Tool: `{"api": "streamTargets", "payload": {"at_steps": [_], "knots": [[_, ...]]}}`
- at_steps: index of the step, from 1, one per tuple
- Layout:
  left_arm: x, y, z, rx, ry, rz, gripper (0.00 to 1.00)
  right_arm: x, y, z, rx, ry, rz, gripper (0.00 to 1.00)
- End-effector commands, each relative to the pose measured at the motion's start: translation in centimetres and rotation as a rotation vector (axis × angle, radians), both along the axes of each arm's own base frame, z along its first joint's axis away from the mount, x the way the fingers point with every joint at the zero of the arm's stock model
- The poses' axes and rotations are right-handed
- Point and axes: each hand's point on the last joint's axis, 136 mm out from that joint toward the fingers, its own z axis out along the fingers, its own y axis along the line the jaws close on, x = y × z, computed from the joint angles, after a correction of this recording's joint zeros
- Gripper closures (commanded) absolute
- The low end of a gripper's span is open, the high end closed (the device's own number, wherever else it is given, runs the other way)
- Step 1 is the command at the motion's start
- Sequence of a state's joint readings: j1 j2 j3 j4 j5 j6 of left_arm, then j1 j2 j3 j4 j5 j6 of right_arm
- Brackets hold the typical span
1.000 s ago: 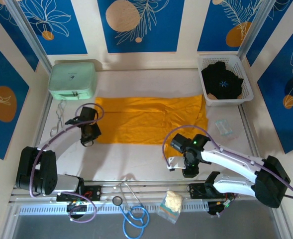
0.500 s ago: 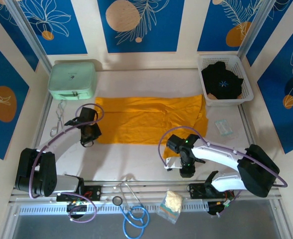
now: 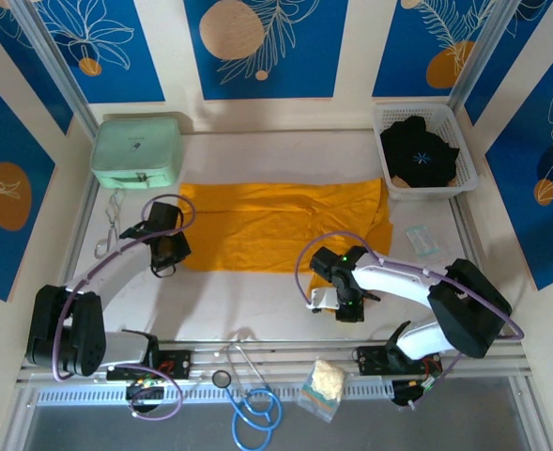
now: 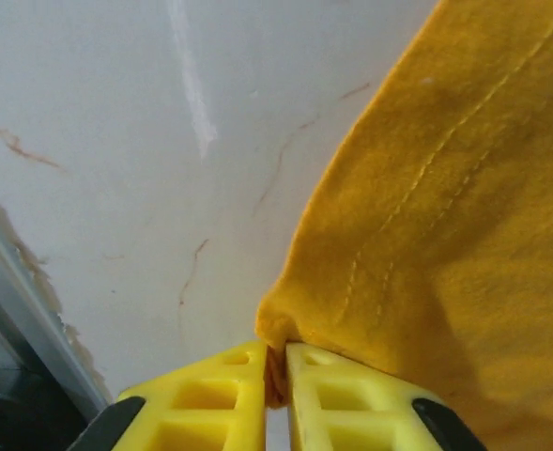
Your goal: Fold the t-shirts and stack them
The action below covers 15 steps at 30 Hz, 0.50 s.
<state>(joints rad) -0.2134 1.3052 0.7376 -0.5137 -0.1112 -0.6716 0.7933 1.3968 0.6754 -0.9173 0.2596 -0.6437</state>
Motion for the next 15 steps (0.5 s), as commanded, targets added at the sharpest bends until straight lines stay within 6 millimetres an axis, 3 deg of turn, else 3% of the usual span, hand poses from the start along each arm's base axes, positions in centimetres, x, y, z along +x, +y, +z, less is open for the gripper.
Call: {"api": "streamTargets", "payload": {"at_steps": [1,7,15], "knots": [[-0.7,0.1,-0.1,-0.012,0.013,-0.003,1.0,0.1,0.9,0.1,0.044,-0.018,0.012,0.99],[-1.2,0.0,0.3,-0.029,0.004,0.002,1.0,0.0,-0.5,2.6,0.077,-0.099,0.02,1.0],[-2.6,-0.2,1.1,-0.059,0.015,0.005,1.0,0.1,-1.8,7.7,0.151,-0.247,0.017,1.0]]}}
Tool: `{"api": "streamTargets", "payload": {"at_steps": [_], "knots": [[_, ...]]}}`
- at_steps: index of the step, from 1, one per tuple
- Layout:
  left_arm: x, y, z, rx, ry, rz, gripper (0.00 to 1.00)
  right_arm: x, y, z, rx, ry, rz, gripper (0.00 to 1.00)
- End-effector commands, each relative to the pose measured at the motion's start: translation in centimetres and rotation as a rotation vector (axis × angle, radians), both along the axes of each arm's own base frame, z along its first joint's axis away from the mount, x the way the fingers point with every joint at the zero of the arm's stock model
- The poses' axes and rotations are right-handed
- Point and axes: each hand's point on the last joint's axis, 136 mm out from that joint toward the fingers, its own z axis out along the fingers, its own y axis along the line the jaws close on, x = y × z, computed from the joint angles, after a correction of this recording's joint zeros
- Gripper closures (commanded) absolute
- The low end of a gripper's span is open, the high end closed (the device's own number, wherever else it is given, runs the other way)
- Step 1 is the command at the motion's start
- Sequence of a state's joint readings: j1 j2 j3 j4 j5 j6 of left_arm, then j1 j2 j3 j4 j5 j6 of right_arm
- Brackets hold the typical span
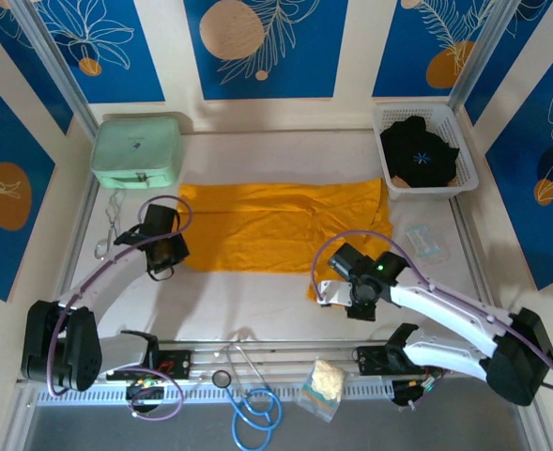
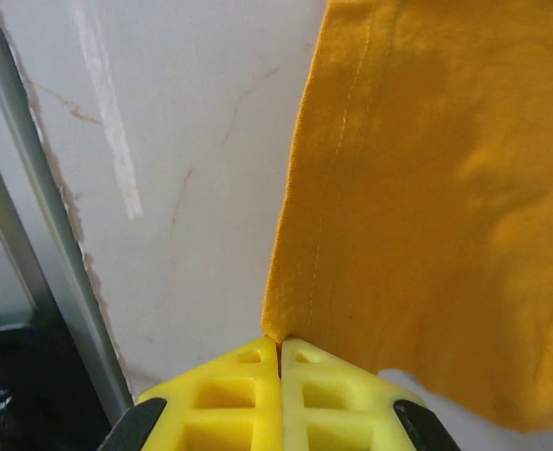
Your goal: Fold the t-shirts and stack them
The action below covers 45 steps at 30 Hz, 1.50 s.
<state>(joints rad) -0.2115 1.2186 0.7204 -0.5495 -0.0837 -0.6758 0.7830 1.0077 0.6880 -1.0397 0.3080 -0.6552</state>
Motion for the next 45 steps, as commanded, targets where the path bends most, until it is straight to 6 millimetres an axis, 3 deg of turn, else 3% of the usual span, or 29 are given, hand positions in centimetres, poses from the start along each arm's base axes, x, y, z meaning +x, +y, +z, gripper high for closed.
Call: {"api": "streamTargets", "payload": {"at_steps": [1,7,13,16,21,28,37,45], "knots": [[-1.9,0.0,0.0,-0.03,0.042,0.011,1.0,-0.8,-1.4,2.2,-0.013,-0.029,0.014,1.0],[-4.5,1.3,1.5,0.0,0.035,0.044,1.0,-2.4,-3.5,5.0,-0.006,-0.085,0.027,1.0],[-7.2,2.1,2.9,-0.004,0.018,0.083,1.0,-4.7,-5.4,6.3,-0.019,-0.068,0.065,1.0],[-7.9,2.3,3.1,-0.012,0.011,0.096,1.0,-4.0,-5.6,7.0,-0.019,-0.122,0.079,1.0],[-7.4,2.5,3.3,0.003,0.009,0.106,1.0,0.9,-4.0,8.6,-0.01,-0.31,0.048,1.0],[-3.3,2.7,3.3,0.067,0.01,0.1,1.0,9.9,-2.0,10.6,0.03,-0.489,-0.072,1.0],[2.8,3.7,3.4,0.121,0.012,0.104,1.0,19.2,-2.1,12.2,0.052,-0.55,-0.17,1.0],[6.7,4.1,0.8,0.159,0.086,0.077,1.0,26.1,-3.1,11.1,0.065,-0.553,-0.209,1.0]]}}
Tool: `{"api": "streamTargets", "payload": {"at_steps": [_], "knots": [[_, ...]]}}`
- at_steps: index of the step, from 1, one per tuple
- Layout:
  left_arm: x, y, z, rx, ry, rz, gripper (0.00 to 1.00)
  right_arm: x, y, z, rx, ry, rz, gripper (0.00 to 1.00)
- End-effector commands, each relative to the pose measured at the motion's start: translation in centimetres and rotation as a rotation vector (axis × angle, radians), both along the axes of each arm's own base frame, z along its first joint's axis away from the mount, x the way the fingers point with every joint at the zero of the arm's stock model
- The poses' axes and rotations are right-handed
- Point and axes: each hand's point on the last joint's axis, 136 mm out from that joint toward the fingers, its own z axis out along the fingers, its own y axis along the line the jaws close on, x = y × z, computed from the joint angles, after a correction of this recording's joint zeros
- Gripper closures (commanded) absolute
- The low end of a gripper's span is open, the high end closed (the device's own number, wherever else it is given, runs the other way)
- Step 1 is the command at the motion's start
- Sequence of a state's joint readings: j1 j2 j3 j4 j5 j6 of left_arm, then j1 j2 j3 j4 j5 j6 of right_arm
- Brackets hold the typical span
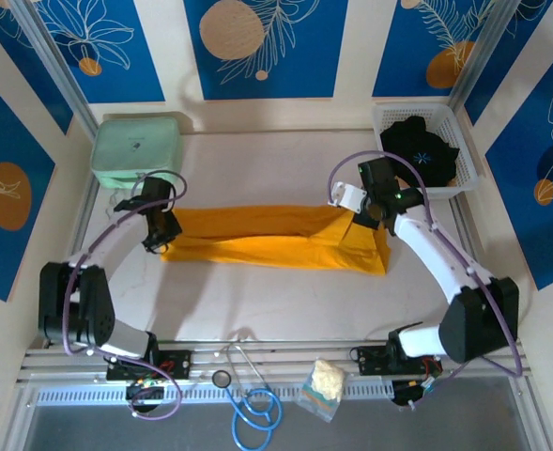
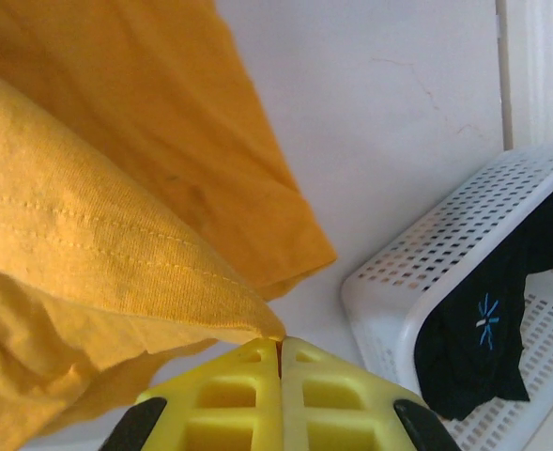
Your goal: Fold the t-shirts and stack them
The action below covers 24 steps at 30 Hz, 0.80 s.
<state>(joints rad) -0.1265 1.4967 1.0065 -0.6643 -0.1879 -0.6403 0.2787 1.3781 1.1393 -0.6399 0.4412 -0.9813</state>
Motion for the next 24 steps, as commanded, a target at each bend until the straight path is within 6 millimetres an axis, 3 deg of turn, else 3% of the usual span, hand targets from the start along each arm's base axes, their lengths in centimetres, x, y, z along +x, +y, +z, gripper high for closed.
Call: {"api": "streamTargets", "payload": {"at_steps": [1,4,7,10,15,17,20,24], "knots": [[1.8,0.6,-0.7,0.034,0.014,-0.016,1.0,3.5,0.7,0.6,0.038,-0.06,0.032,1.0],[2.7,0.6,-2.1,0.041,0.043,-0.02,0.98,5.7,0.8,-0.9,0.043,-0.042,0.019,1.0],[3.4,0.7,-3.0,0.056,0.063,-0.019,0.7,7.7,0.7,-2.7,0.041,-0.028,-0.028,1.0],[4.2,1.1,-3.2,0.08,0.063,-0.018,0.42,9.5,0.6,-4.4,0.066,-0.019,-0.114,0.84],[5.2,1.6,-2.4,0.12,0.059,-0.025,0.19,10.9,0.9,-4.9,0.193,-0.027,-0.318,0.68],[5.2,1.8,-1.9,0.134,0.053,-0.025,0.12,10.5,0.9,-4.5,0.255,-0.018,-0.418,0.65],[4.9,2.1,-1.0,0.148,0.041,-0.028,0.0,8.1,1.3,-3.6,0.373,0.052,-0.59,0.65],[3.9,2.1,-0.1,0.149,0.028,-0.036,0.01,2.9,2.7,-4.0,0.579,0.266,-0.908,0.64]]}}
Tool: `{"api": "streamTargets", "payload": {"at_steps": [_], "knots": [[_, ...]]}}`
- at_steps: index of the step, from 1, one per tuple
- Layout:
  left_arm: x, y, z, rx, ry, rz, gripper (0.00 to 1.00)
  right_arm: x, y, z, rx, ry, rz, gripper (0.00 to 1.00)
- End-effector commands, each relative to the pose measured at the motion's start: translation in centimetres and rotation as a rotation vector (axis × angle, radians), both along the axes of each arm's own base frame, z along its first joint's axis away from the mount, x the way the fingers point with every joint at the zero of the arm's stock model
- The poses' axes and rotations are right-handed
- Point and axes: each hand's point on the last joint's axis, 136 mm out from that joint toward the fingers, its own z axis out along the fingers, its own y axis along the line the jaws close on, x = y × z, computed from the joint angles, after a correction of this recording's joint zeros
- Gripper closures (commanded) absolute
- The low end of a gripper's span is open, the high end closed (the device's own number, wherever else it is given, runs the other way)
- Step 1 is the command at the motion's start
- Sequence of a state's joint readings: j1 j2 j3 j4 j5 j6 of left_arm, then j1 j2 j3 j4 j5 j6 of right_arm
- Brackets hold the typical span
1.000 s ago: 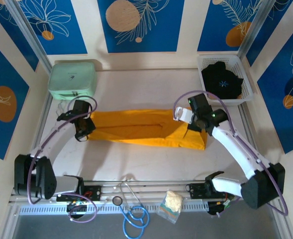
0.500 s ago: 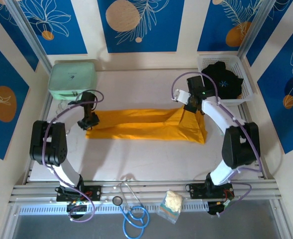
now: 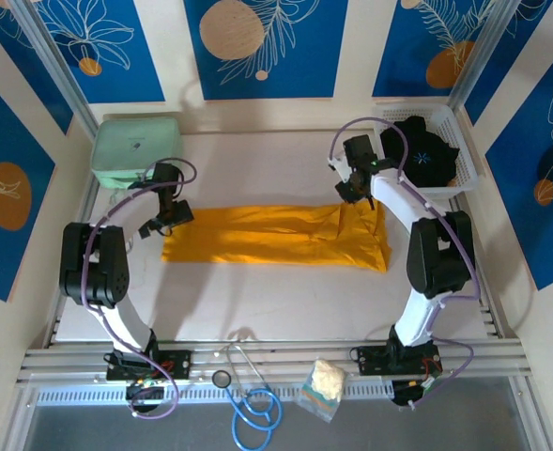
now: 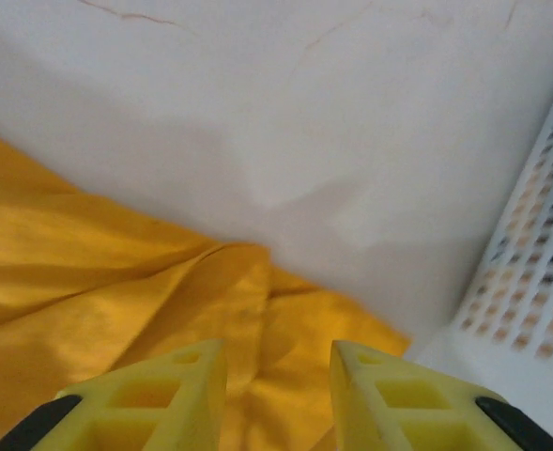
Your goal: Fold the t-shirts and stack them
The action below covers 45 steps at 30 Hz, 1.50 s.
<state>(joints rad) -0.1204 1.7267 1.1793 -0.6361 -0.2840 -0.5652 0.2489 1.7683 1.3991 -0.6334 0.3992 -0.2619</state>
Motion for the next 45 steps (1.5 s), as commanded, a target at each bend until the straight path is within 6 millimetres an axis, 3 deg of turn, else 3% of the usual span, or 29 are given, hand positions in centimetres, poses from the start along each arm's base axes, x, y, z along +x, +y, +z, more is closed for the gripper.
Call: {"api": "streamTargets", "payload": {"at_steps": [1,4,6,13,24,29,34,36,41,45], "knots": [[-1.3,0.8,1.5,0.024,-0.004,-0.004,0.0,-5.7,1.8,0.4,0.284,0.212,-0.34,0.63],[-1.9,0.4,1.3,-0.001,-0.002,-0.013,0.0,-8.4,3.9,-1.6,0.425,0.346,-0.446,0.58],[-2.2,0.2,1.1,-0.013,0.002,-0.018,0.0,-9.0,4.5,-2.9,0.467,0.371,-0.487,0.56],[-3.1,-0.3,0.8,-0.033,0.005,-0.028,0.0,-8.6,5.2,-5.6,0.52,0.388,-0.582,0.52],[-3.5,-0.3,0.8,-0.032,0.008,-0.031,0.0,-8.8,5.8,-9.4,0.486,0.452,-0.62,0.53],[-3.5,-0.3,1.0,-0.027,0.005,-0.032,0.0,-8.4,6.3,-9.7,0.489,0.444,-0.61,0.57],[-3.6,-0.1,1.2,-0.019,0.002,-0.03,0.0,-7.3,7.6,-8.3,0.523,0.403,-0.563,0.87],[-3.6,0.0,1.3,-0.016,-0.001,-0.028,0.0,-6.7,8.4,-7.4,0.537,0.388,-0.538,0.94],[-3.7,0.1,1.4,-0.01,0.003,-0.029,0.0,-4.8,10.2,-5.9,0.567,0.372,-0.491,0.95],[-3.7,0.1,1.4,-0.007,0.006,-0.029,0.0,-2.9,11.5,-5.9,0.578,0.375,-0.476,0.85]]}}
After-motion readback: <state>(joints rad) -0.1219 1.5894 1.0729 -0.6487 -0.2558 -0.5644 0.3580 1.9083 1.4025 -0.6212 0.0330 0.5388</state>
